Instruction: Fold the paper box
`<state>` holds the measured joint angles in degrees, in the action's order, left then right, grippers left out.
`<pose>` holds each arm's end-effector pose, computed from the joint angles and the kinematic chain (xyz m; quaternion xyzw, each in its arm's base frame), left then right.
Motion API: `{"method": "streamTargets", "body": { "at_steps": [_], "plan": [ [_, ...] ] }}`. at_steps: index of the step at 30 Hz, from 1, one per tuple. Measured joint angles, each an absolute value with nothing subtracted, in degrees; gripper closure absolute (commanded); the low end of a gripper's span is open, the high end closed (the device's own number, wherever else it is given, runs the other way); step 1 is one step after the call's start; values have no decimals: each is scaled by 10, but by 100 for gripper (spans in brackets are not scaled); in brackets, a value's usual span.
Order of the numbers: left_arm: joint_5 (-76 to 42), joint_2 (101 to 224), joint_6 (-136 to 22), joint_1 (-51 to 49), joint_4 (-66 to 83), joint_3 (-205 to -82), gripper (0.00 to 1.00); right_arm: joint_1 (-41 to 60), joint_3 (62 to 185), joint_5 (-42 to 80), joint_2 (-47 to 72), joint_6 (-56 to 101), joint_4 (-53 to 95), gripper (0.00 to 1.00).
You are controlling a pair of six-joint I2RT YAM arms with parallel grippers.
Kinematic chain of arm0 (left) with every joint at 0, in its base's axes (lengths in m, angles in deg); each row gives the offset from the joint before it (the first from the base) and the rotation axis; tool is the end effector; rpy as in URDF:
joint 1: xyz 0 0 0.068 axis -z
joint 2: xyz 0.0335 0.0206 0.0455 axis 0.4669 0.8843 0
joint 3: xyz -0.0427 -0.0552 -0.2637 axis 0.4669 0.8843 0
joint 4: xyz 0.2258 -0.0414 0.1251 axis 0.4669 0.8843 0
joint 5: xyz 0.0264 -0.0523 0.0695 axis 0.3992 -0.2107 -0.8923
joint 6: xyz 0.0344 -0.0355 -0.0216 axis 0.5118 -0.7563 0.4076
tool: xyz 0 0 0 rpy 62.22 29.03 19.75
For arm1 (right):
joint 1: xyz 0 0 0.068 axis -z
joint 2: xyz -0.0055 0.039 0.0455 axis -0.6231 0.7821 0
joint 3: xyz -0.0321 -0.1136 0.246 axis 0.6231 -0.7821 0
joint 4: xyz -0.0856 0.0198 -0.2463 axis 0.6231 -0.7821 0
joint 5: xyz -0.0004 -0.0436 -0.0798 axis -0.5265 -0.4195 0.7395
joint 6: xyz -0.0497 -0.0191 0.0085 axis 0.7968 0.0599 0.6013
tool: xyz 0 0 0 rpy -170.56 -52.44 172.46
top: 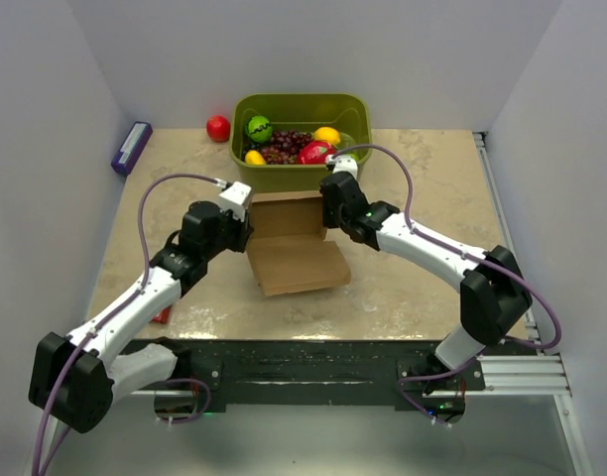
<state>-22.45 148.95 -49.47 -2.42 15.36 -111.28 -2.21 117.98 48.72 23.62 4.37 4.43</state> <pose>0.2181 -0.1057 0.2624 0.1725 0.8311 -0.1549 0.5055 0.2843 0.2274 0.2744 -0.0393 0.8886 0.0855 0.4490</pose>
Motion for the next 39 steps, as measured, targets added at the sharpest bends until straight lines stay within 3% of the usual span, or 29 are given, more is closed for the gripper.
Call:
{"method": "streamTargets", "body": {
  "at_steps": [2, 3, 6, 10, 17, 21, 30, 39],
  "plan": [
    [-227, 1490, -495, -22, 154, -1113, 84, -23, 1181, 492, 239, 39, 45, 100],
    [-227, 1490, -495, -22, 154, -1113, 64, -23, 1181, 492, 239, 39, 46, 100],
    [-221, 1490, -498, -22, 152, -1113, 32, -23, 1181, 484, 239, 42, 49, 100],
    [-210, 1486, -493, -18, 149, -1113, 19, -19, 1189, 477, 254, 64, 33, 100],
    [-196, 1433, -472, -17, 145, -1113, 17, 3, 1197, 414, 269, 95, -12, 100],
    [-151, 1428, -454, -15, 119, -1113, 22, 10, 1198, 387, 269, 112, -37, 100],
    [-108, 1521, -406, 29, 124, -1154, 24, 10, 1214, 318, 276, 130, -60, 100],
    [-138, 1592, -364, 67, 135, -1208, 27, 10, 1215, 278, 293, 142, -70, 100]
  ]
}}
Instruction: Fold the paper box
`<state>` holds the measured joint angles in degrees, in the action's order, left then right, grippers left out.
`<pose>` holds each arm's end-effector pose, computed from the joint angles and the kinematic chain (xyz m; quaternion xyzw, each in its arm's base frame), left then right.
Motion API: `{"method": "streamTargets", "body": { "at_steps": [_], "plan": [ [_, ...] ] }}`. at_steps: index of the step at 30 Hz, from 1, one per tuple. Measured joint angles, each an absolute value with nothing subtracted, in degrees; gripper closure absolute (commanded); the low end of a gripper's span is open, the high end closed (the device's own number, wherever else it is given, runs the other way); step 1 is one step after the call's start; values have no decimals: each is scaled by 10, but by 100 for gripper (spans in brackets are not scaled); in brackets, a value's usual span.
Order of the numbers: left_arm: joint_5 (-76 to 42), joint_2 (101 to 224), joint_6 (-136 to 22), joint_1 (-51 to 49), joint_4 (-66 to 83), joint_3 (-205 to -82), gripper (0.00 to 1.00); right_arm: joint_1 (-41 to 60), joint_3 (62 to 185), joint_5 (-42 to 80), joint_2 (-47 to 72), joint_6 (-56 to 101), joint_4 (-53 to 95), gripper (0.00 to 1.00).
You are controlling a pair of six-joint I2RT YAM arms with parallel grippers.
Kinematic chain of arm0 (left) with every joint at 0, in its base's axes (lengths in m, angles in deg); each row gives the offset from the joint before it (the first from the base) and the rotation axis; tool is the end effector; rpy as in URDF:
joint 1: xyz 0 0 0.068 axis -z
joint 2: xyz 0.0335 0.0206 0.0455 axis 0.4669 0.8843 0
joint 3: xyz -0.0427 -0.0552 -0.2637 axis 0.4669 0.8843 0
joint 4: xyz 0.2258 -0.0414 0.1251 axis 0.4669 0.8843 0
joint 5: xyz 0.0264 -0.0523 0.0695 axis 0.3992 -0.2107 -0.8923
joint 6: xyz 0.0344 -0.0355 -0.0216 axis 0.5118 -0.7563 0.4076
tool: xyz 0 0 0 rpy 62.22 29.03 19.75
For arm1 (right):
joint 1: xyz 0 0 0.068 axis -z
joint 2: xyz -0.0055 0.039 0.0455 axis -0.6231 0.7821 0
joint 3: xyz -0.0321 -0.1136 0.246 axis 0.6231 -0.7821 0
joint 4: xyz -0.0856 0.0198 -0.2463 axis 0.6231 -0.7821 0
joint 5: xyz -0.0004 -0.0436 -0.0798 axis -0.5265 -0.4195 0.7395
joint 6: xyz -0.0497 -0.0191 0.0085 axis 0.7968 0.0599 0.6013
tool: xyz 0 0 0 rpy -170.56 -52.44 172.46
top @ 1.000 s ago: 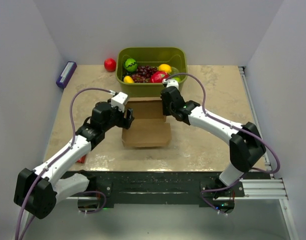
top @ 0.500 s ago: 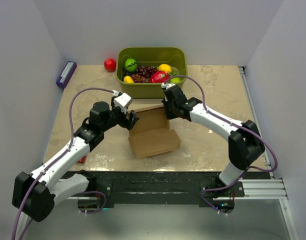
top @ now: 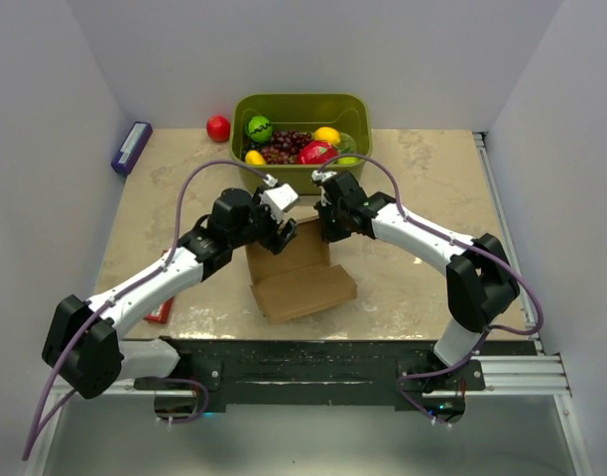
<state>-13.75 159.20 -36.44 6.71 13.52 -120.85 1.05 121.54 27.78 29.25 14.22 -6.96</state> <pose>0.2311 -0.1679 0.2804 0.3634 0.7584 -0.2012 0.5023 0.2954 0.2259 0.2435 -0.1798 0.9292 0.1354 0.2930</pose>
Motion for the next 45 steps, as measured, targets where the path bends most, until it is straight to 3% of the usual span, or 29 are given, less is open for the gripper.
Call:
{"method": "streamTargets", "body": {
  "at_steps": [8, 14, 17, 18, 19, 21, 26, 33, 38, 40, 45],
  "plan": [
    [-167, 1624, -349, 85, 157, -1213, 31, 10, 1215, 264, 292, 150, -78, 100],
    [-188, 1642, -339, 92, 168, -1218, 72, 10, 1215, 257, 292, 152, -79, 100],
    [-201, 1650, -338, 94, 175, -1225, 84, 10, 1216, 257, 293, 156, -90, 100],
    [-203, 1652, -336, 94, 176, -1226, 87, 10, 1216, 257, 293, 156, -92, 98],
    [-205, 1653, -335, 95, 177, -1228, 90, 10, 1217, 257, 293, 156, -96, 87],
    [-208, 1653, -333, 97, 179, -1230, 100, 10, 1220, 257, 292, 157, -105, 75],
    [-218, 1657, -331, 102, 196, -1230, 100, 12, 1231, 257, 290, 149, -102, 36],
    [-238, 1659, -334, 105, 196, -1230, 100, 14, 1232, 273, 265, 129, -103, 16],
    [-260, 1659, -350, 105, 195, -1230, 100, 60, 1232, 276, 209, 97, -101, 12],
    [-277, 1660, -358, 105, 195, -1230, 100, 86, 1231, 283, 179, 82, -97, 2],
    [-301, 1674, -394, 78, 199, -1231, 100, 107, 1229, 300, 114, 44, -91, 1]
  ]
}}
